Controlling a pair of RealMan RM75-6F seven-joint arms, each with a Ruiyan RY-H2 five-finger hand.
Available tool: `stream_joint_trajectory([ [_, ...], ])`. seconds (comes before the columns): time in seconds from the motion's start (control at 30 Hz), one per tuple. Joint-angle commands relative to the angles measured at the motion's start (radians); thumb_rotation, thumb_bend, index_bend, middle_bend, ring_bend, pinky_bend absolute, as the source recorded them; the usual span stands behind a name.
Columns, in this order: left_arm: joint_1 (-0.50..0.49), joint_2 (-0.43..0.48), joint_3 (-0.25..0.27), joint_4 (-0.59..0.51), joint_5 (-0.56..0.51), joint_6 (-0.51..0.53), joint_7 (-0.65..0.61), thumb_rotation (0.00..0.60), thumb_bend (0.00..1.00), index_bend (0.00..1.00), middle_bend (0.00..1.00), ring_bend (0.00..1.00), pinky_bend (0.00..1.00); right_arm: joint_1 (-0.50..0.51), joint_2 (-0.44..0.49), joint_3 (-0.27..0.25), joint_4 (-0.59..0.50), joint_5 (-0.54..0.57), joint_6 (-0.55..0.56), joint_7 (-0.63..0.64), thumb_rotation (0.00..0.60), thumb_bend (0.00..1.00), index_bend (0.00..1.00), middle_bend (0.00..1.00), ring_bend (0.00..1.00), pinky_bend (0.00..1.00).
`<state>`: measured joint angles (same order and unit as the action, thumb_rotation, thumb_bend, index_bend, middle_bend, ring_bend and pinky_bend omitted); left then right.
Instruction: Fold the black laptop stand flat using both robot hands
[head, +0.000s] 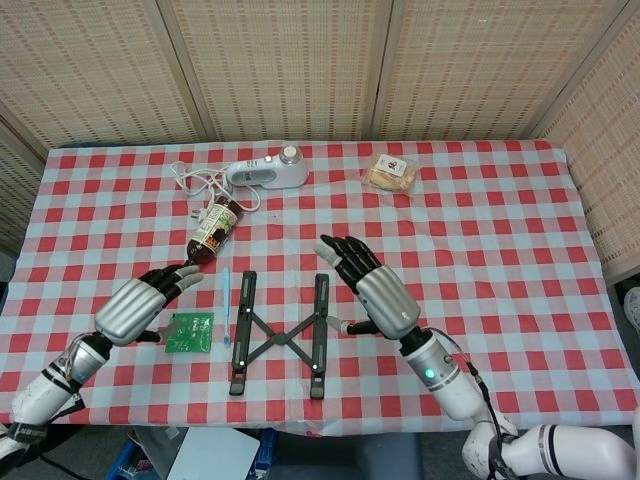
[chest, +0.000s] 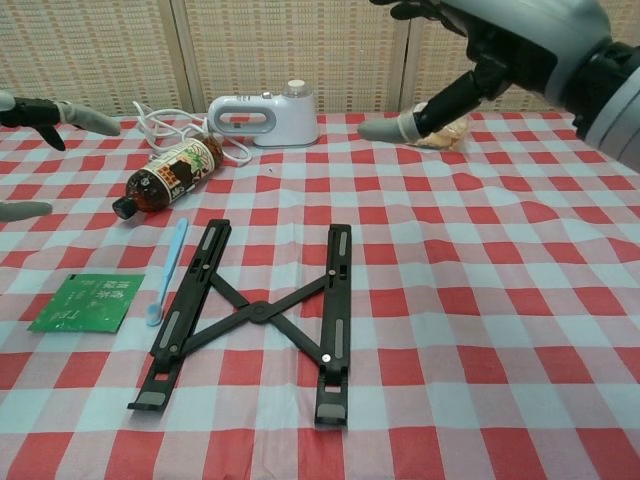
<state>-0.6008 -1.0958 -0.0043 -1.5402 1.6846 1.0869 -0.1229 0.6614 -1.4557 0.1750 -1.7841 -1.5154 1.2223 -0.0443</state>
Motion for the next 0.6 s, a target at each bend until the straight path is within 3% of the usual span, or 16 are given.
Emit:
stream_joint_trajectory([
  [0.03,-0.05,-0.058,-0.019,0.053,0.025,-0.044,0.069,0.6,0.34,0.1,0.1,0.1,0.22,0.007,0.064,-0.063,-0.013,-0.094,-0.03,-0.068,0.6,0.14,0.0,0.0,0.0,0.0],
  [0.27,-0.118,-0.2,-0.032,0.193,0.063,-0.07,0.192,0.6,0.3,0.09,0.1,0.1,0.22,0.01,0.095,-0.122,0.032,-0.179,-0.061,-0.115,0.6,0.09,0.0,0.0,0.0,0.0],
  [0.6,-0.194,-0.382,0.005,0.475,0.165,-0.031,0.21,0.6,0.24,0.05,0.07,0.09,0.22,0.021,0.047,-0.149,0.159,-0.25,-0.076,-0.196,0.6,0.0,0.0,0.0,0.0,0.0],
])
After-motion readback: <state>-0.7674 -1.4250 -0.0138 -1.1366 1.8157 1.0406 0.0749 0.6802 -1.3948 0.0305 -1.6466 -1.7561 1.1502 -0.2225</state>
